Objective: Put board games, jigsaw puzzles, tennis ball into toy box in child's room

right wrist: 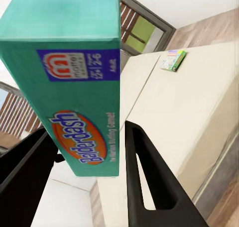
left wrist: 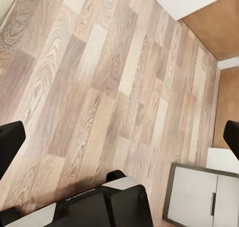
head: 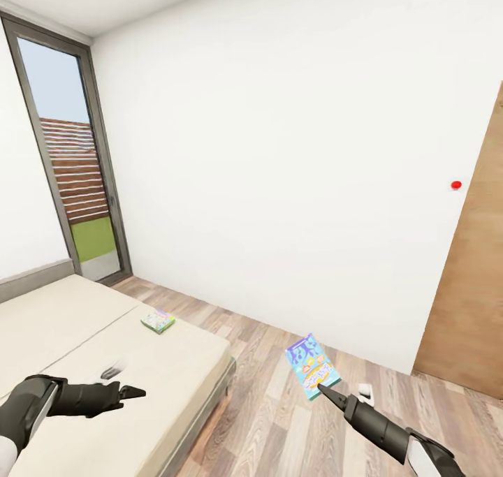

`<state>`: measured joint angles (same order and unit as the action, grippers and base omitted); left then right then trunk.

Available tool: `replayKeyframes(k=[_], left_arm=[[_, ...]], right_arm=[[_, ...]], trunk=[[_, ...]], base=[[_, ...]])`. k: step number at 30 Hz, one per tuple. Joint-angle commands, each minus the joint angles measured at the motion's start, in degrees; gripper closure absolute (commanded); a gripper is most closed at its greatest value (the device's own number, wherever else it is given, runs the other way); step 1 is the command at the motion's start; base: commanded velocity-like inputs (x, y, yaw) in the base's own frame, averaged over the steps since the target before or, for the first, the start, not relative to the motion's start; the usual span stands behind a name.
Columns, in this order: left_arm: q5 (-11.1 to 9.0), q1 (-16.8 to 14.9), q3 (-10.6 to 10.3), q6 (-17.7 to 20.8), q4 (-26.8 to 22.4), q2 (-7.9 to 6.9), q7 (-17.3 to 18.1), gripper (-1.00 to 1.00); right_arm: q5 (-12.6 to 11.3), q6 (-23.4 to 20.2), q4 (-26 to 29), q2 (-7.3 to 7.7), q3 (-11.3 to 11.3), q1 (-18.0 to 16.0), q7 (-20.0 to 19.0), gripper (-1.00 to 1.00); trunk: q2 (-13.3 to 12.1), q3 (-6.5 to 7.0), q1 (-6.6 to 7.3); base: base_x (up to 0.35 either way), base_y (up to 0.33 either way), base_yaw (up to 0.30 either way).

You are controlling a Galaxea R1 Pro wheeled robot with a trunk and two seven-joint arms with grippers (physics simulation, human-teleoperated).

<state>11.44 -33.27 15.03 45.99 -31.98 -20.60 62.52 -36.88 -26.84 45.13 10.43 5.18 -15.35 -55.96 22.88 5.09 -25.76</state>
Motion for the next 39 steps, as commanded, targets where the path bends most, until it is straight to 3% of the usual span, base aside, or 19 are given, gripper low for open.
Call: replayKeyframes(k=[1, 15, 22, 28, 32, 35, 39], left_arm=[[0.6, 0.0, 0.4, 0.4, 0.0, 0.04, 0.5, -1.00], [0.6, -0.1, 0.4, 0.4, -0.3, 0.07, 0.6, -1.00], [0.5, -0.2, 0.4, 0.5, -0.3, 0.04, 0.7, -1.00], [0.5, -0.2, 0.8, 0.6, -0.3, 0.46, 0.7, -1.00], [0.5, -0.2, 1.0, 0.6, -0.4, 0.54, 0.7, -1.00], [0.5, -0.3, 1.0, 0.6, -0.5, 0.50, 0.8, -1.00], [0.5, -0.4, 1.1, 0.6, -0.7, 0.42, 0.9, -1.00]], right_arm=[[-0.4, -0.4, 0.0, -0.01, 0.0, 0.0, -0.1, 1.00], [-1.0, 0.6, 0.0, 0.12, 0.3, -0.2, -0.2, 1.00], [-1.4, 0.4, 0.1, -0.49, 0.5, -2.2, 0.0, 1.00], [-1.6, 0.2, 0.5, -0.83, 2.0, -4.5, 0.0, 1.00], [-1.6, 0.3, 0.5, -1.95, 2.3, -5.2, 0.0, 1.00], [-1.5, 0.5, 0.6, -4.05, 2.4, -5.8, 0.0, 1.00], [-1.4, 0.6, 0.6, -4.58, 2.4, -5.9, 0.0, 1.00]], trunk=[[0.0, 0.04, -0.03], [0.0, 0.98, -0.03], [0.0, 1.45, -0.03], [0.0, 1.85, -0.03], [0.0, 2.12, -0.03], [0.0, 2.32, -0.03], [0.0, 2.48, -0.03]], base=[[0.000, 0.000, -0.220], [0.000, 0.000, -0.220], [0.000, 0.000, -0.220], [0.000, 0.000, -0.220], [0.000, 0.000, -0.220], [0.000, 0.000, -0.214], [0.000, 0.000, -0.114]])
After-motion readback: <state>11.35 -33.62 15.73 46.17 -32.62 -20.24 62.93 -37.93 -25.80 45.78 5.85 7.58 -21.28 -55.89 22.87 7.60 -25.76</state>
